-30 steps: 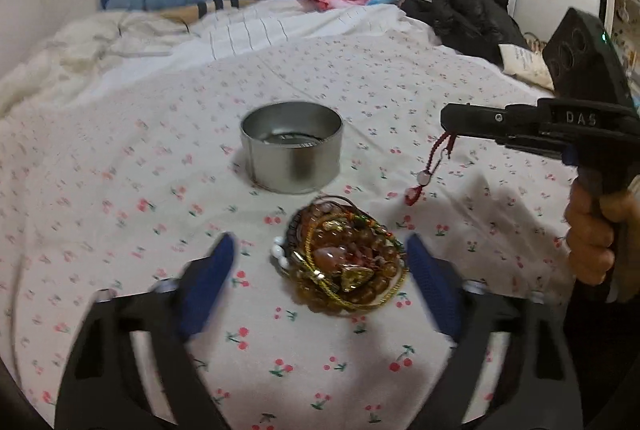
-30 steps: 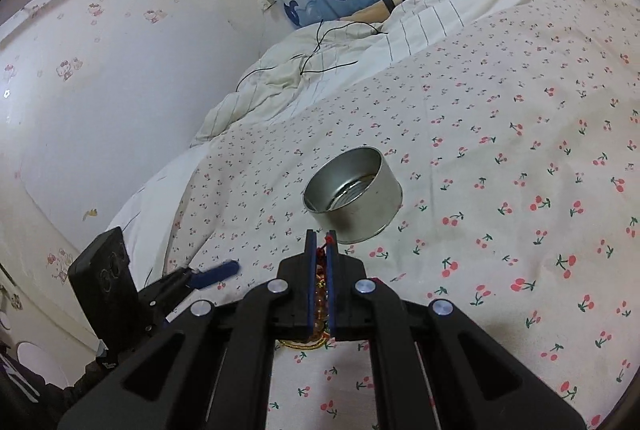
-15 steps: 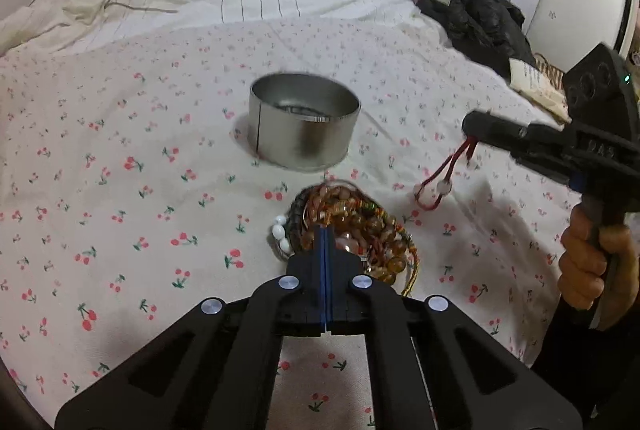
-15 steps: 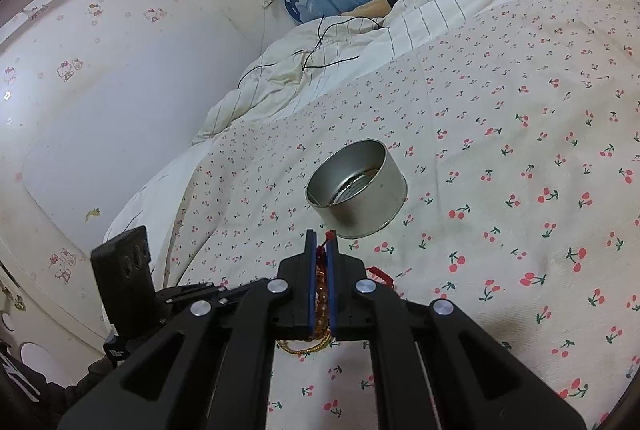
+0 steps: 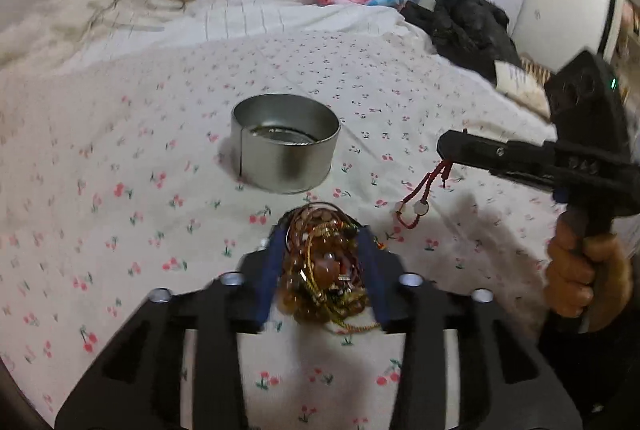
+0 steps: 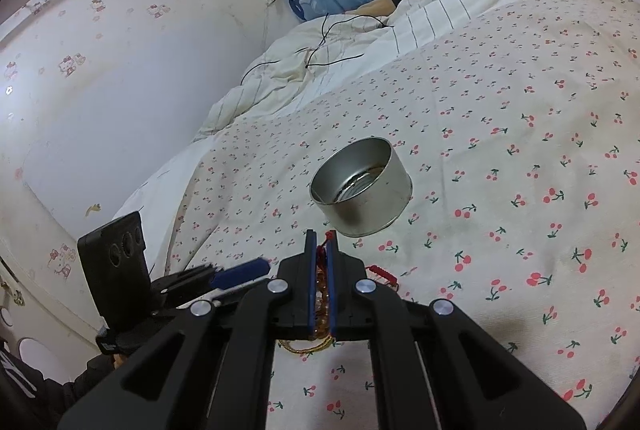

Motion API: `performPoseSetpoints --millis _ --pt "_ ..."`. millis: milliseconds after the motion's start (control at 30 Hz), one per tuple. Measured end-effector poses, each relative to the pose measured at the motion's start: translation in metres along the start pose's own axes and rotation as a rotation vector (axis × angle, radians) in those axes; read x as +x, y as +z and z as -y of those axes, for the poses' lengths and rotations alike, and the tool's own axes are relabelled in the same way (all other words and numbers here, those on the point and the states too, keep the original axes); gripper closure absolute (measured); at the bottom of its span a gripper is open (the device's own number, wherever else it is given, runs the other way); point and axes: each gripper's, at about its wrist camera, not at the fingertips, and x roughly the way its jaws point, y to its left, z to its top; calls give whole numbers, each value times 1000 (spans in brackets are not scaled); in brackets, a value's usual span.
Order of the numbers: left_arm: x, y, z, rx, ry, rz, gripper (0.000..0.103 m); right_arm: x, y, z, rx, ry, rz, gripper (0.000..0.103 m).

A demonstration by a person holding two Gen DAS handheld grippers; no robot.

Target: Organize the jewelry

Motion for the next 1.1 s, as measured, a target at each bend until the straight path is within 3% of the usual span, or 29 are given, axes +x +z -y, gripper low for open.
performPoseSetpoints --millis 133,200,233,267,500,933,1100 --pt "16 4 4 18 2 -35 65 0 -1 -1 0 9 -3 97" --pt "22 2 4 14 -1 -52 78 1 -1 -1 1 12 -3 97" --pt "23 2 4 17 16 -56 92 1 -1 -1 2 15 -4 97" --pt "24 0 2 17 26 -55 101 1 -1 -1 3 16 -4 97" --pt "12 2 -5 -24 10 -8 102 3 -1 -3 1 24 -10 97" --pt "-19 20 -19 -120 -136 100 102 -16 6 -14 -40 48 87 98" --pt "-35 43 -21 -126 -161 155 102 -15 18 -22 -58 68 90 98"
